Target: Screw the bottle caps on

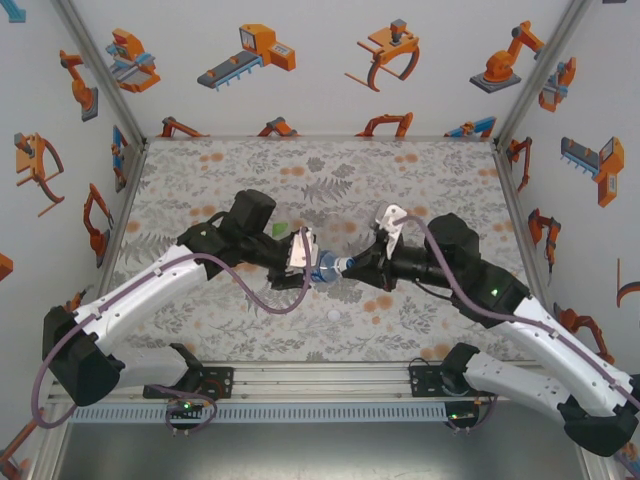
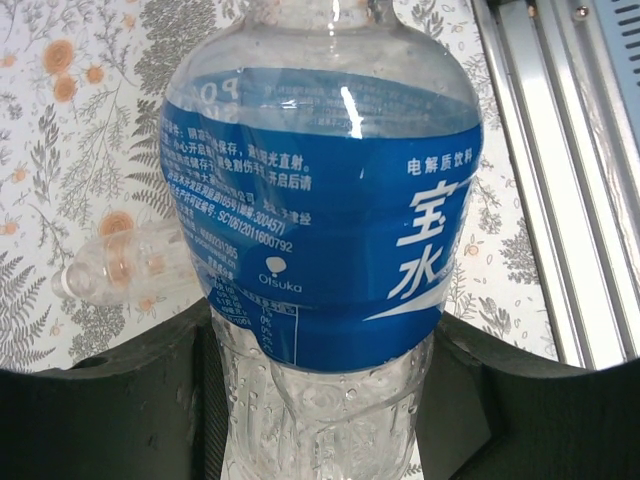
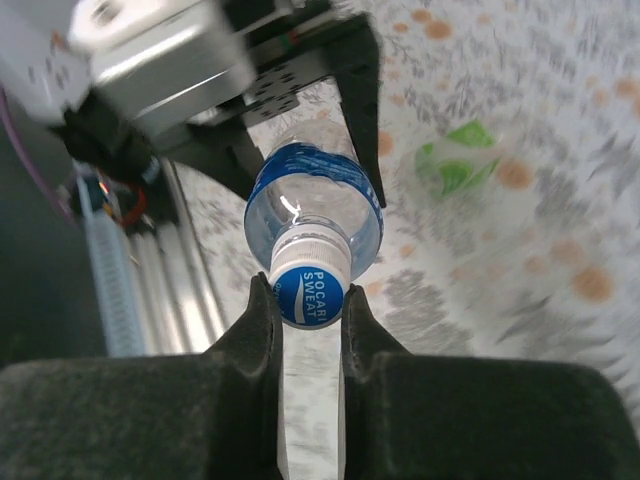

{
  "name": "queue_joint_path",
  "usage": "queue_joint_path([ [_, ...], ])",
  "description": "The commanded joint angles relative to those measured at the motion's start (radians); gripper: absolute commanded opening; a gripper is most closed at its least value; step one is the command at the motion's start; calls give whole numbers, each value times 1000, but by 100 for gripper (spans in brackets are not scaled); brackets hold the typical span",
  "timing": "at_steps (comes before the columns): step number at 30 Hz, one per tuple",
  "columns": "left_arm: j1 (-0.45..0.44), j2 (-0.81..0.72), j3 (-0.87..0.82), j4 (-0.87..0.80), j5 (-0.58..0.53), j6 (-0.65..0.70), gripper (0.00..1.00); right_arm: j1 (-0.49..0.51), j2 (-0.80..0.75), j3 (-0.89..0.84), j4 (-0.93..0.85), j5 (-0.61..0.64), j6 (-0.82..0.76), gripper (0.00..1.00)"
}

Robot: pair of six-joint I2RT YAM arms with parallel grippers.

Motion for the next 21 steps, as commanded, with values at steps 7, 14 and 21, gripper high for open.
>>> queue_joint_path([
  [7,-7,-27,-4,152,6,-74,0,6,62,10,-95,291,1003,0],
  [14,-9,-24,-7,183,27,-92,0,6,68,8,-116,353,1192,9],
  [21,-9,-21,-8,156,66,-55,0,3,62,43,-102,390,1023,43],
])
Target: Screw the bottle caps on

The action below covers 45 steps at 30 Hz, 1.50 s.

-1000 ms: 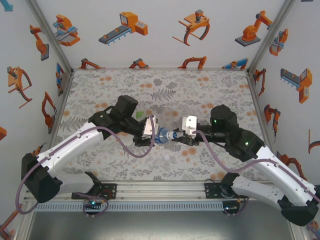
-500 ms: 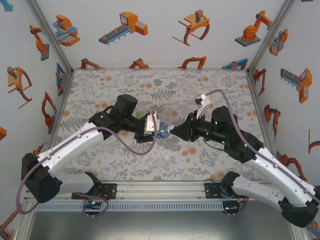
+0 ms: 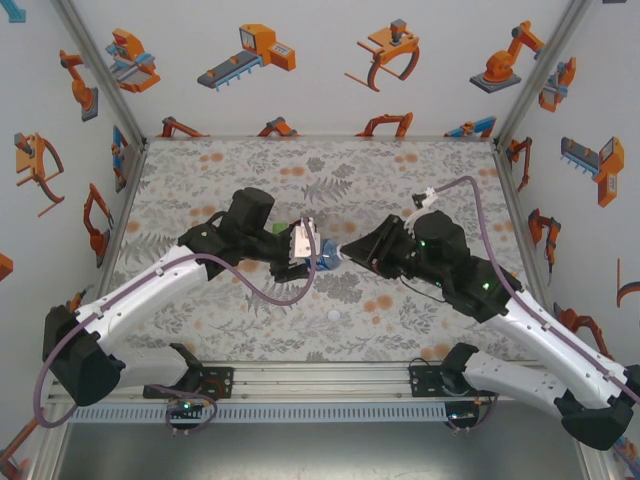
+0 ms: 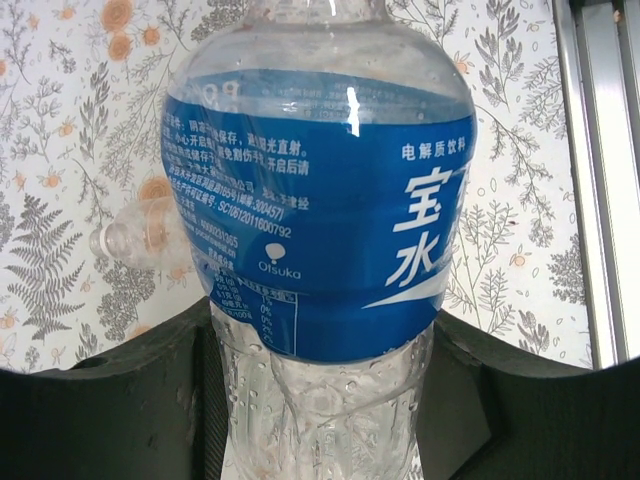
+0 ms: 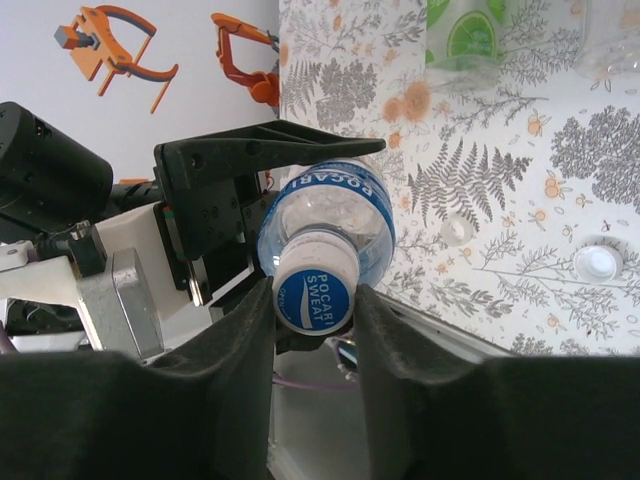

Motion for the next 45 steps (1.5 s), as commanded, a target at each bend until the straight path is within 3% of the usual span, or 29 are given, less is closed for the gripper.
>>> queue_joint_path([
  [1,-17,-20,12,58,141,28,0,-2,9,33,-18,60,-96,47],
  [6,-17,-25,19,41,134,26,0,-3,4,108,-43,43,-275,63],
  [13,-17,-27,35,-2,128,18,0,-3,9,238,-119,-1,-598,62],
  [17,-17,-21,58,-70,142,24,0,-3,10,255,-82,-150,-892,56],
  [24,-17,-10,109,-200,193,33,0,-3,9,253,-108,-381,-1475,56],
  [27,-18,-22,111,-235,195,34,0,-3,11,255,-102,-512,-1599,57],
  [34,-17,-41,107,-255,192,28,0,-2,22,226,-98,-667,-1709,57],
  [45,-18,-48,107,-260,211,38,0,-2,4,141,-34,-625,-1688,45],
])
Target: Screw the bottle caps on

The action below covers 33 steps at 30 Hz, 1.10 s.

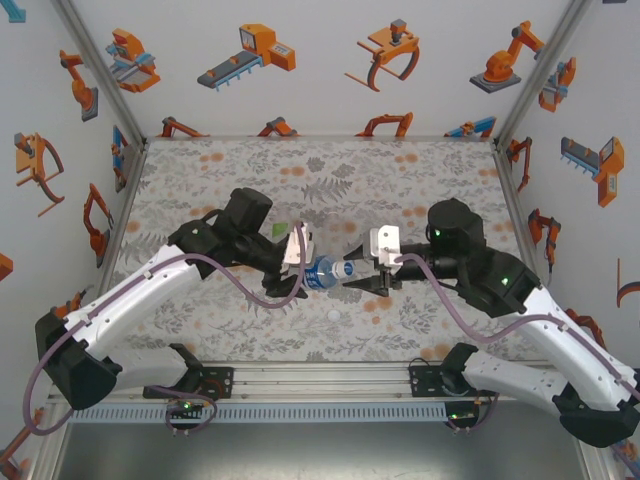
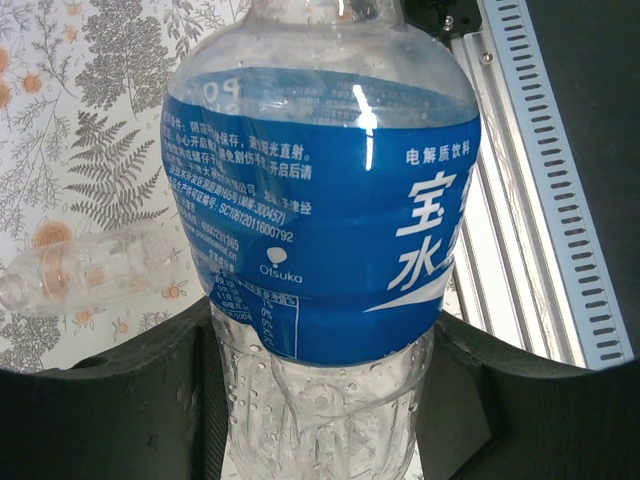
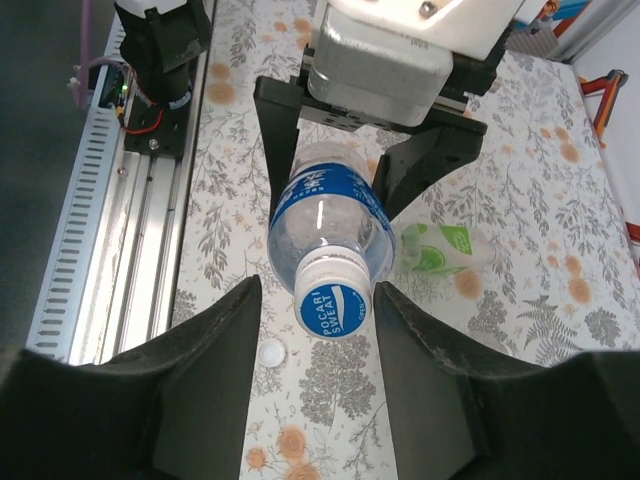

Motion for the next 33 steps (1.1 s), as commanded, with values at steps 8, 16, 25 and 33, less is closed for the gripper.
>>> queue_joint_path([
  [8,-3,-21,29,-22,62,31,0,0,-16,-31,60,42,2,33],
  [16,-3,-16,28,7,55,27,0,0,-4,-41,85,112,257,3],
  [25,-3,-9,-1,147,-28,6,0,-1,18,-102,117,497,1271,0],
  [33,-3,-6,-38,274,-65,-7,0,-2,14,-136,83,675,1797,0],
])
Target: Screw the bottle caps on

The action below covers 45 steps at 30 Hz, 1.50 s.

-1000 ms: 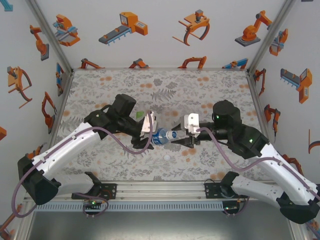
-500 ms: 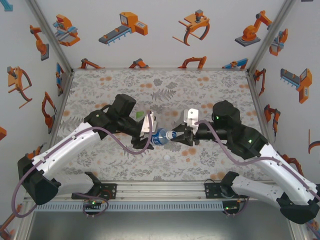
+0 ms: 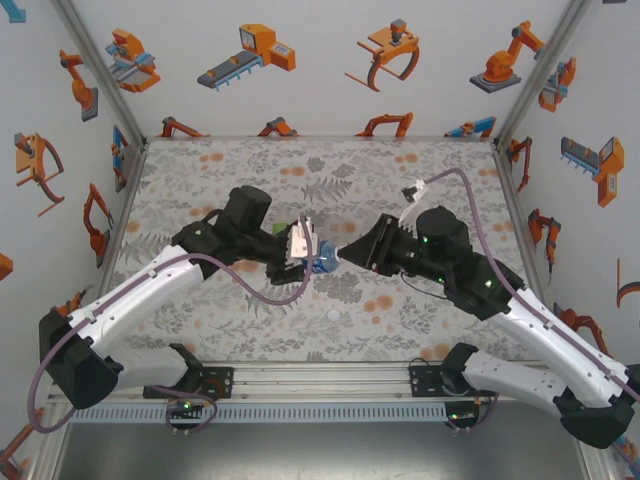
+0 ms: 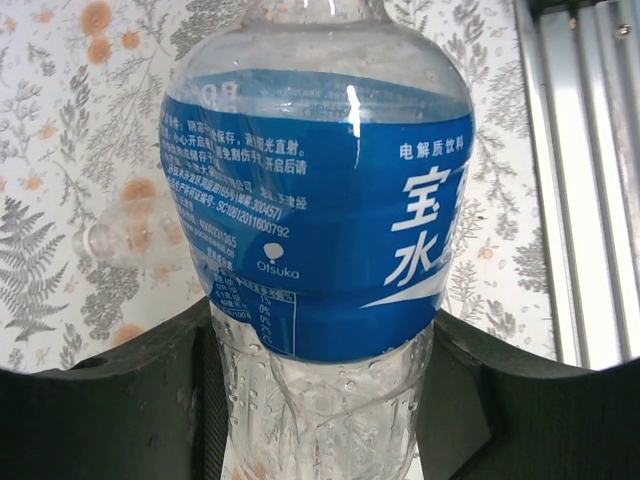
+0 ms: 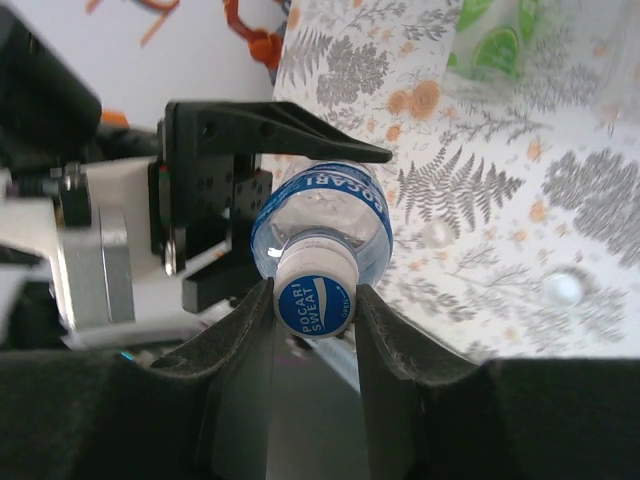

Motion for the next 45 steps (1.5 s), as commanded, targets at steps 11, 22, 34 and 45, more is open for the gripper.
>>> queue_joint_path([
  [11,-18,-24,-5,95,109,23,0,-2,30,80,-67,149,-24,49],
  [22,-22,-38,0,56,108,8,0,-2,-25,227,-41,-3,-709,56],
  [34,-34,-60,12,-22,113,-2,0,-2,14,267,-135,-385,-1384,55],
  [45,-51,-67,6,-23,109,-23,0,0,-34,119,-44,-565,-1590,50],
])
